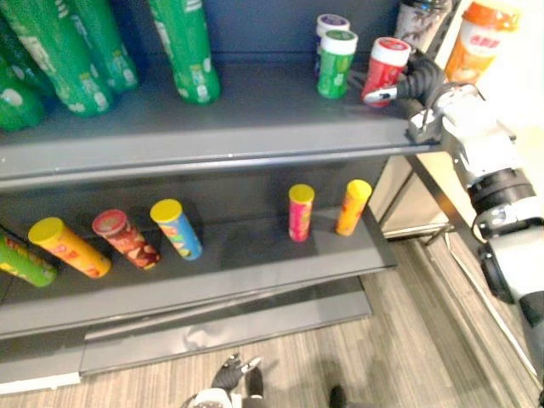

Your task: Put the gum and the chips on the shelf.

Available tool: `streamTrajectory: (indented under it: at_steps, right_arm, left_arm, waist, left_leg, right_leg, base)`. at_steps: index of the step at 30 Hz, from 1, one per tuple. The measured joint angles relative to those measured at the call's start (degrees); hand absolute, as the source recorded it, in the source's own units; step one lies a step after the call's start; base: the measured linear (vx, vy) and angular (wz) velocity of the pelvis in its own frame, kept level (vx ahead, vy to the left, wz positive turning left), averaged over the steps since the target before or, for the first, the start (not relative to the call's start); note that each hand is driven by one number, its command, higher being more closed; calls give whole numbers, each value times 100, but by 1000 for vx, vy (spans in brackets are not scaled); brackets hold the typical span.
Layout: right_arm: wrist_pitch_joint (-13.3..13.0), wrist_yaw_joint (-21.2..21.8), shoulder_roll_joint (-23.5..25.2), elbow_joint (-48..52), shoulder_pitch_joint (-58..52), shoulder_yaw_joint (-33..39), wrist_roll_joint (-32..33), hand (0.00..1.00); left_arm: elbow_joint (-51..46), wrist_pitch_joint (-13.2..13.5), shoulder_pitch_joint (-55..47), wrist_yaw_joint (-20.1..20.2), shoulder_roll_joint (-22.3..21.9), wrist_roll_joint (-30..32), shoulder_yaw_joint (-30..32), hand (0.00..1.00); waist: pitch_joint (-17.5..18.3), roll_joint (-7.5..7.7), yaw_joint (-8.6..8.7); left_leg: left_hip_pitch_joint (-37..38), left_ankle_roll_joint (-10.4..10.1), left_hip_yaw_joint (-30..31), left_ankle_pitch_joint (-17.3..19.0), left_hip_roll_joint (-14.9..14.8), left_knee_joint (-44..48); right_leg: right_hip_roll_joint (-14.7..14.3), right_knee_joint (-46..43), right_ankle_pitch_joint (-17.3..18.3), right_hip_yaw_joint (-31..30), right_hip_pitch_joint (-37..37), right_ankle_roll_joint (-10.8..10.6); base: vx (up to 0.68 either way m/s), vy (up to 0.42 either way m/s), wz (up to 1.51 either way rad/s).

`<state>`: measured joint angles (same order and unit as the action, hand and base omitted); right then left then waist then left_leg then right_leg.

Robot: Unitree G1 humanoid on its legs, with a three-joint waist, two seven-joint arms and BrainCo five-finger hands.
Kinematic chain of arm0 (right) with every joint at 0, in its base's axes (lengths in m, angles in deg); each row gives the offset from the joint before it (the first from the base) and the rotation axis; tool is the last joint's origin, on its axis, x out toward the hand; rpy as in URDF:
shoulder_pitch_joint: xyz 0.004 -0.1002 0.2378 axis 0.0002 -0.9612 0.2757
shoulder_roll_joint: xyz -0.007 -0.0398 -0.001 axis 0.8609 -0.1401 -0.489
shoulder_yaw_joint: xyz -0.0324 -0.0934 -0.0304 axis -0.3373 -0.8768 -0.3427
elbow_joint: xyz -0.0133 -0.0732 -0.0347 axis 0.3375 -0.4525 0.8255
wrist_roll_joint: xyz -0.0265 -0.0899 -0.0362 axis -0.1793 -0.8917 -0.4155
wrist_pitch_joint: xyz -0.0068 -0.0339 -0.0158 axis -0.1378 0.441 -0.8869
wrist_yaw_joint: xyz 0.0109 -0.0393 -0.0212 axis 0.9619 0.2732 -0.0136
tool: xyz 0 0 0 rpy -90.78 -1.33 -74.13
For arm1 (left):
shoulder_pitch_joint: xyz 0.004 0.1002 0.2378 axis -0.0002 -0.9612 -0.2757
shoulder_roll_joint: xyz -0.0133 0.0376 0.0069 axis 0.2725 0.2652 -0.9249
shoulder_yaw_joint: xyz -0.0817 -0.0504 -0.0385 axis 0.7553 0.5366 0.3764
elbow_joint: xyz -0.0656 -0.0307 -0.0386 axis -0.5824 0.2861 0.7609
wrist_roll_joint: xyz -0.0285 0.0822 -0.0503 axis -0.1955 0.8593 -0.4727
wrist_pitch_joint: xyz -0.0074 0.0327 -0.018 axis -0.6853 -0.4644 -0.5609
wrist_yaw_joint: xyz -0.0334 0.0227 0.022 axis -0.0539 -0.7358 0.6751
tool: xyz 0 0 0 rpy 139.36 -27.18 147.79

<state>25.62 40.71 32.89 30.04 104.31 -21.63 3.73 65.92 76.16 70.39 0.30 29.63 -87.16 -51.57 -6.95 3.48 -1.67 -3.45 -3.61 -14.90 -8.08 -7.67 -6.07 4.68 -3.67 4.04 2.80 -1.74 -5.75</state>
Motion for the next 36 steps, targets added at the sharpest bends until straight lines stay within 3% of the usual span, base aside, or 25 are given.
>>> streamTrajectory:
  at_steps: [9,16,25,36]
  right_arm:
    - [25,136,-79,42,1,-212,60,0]
    - [188,358,-538,791,-150,-660,304,0]
    - [204,741,-1799,2681,-1066,-1333,969,0]
    - [196,873,-2639,3626,-1838,-1332,1371,0]
  left_arm:
    - [-4,-29,-3,1,19,0,10,0]
    - [-114,-42,-57,10,37,-1,83,0]
    - [-99,-119,-126,12,97,47,133,0]
    - [-92,-122,-218,18,131,48,120,0]
  waist:
    - [20,67,18]
    - [44,141,71]
    - [117,240,246]
    - [339,300,287]
  left_leg:
    - [77,-7,-30,5,-6,0]
    - [88,-17,-70,12,-6,0]
    - [160,-58,-214,45,-32,0]
    - [161,-64,-195,51,-22,0]
  right_leg:
    - [-6,52,-1,-19,81,-1]
    - [-11,57,-2,-51,76,-1]
    - [-54,54,-6,-200,57,8]
    - [-47,50,-5,-193,65,10]
  base:
    - [0,0,0]
    - [0,0,-1]
    - [17,-6,-9]
    - [0,0,0]
